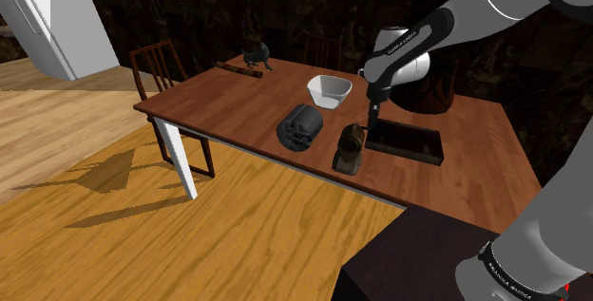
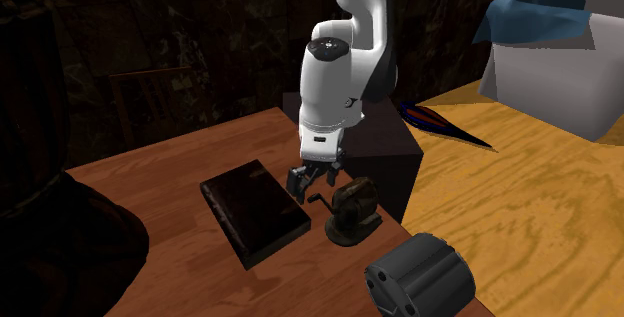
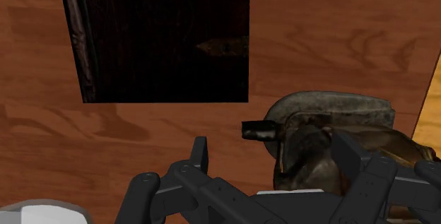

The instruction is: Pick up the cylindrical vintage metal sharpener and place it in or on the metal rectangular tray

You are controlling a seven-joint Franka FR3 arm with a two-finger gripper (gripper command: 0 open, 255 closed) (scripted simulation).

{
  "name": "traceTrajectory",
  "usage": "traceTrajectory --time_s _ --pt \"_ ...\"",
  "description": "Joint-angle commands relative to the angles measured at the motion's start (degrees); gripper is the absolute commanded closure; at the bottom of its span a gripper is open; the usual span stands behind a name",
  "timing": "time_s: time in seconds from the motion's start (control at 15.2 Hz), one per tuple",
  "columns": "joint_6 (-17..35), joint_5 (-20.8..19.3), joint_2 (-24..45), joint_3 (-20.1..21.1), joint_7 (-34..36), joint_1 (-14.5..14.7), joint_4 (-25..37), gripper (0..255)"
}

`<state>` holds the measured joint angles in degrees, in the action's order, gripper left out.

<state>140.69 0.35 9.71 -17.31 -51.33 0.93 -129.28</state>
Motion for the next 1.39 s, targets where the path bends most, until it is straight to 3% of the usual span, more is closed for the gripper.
traceTrajectory --time_s 0.0,0.2,0.73,0.79,1.32 --pt "1.44 0.65 1.39 0.15 -0.63 -0.23 -0.05 0" --pt "3.91 1.73 3.71 0.5 -1.39 -0.58 -0.29 0" --pt "3.9 1.72 3.71 0.51 -1.38 -0.59 -0.28 0" --pt "3.9 1.72 3.71 0.51 -1.38 -0.59 -0.28 255" --pt "3.89 1.72 3.7 0.51 -1.38 -0.59 -0.28 255"
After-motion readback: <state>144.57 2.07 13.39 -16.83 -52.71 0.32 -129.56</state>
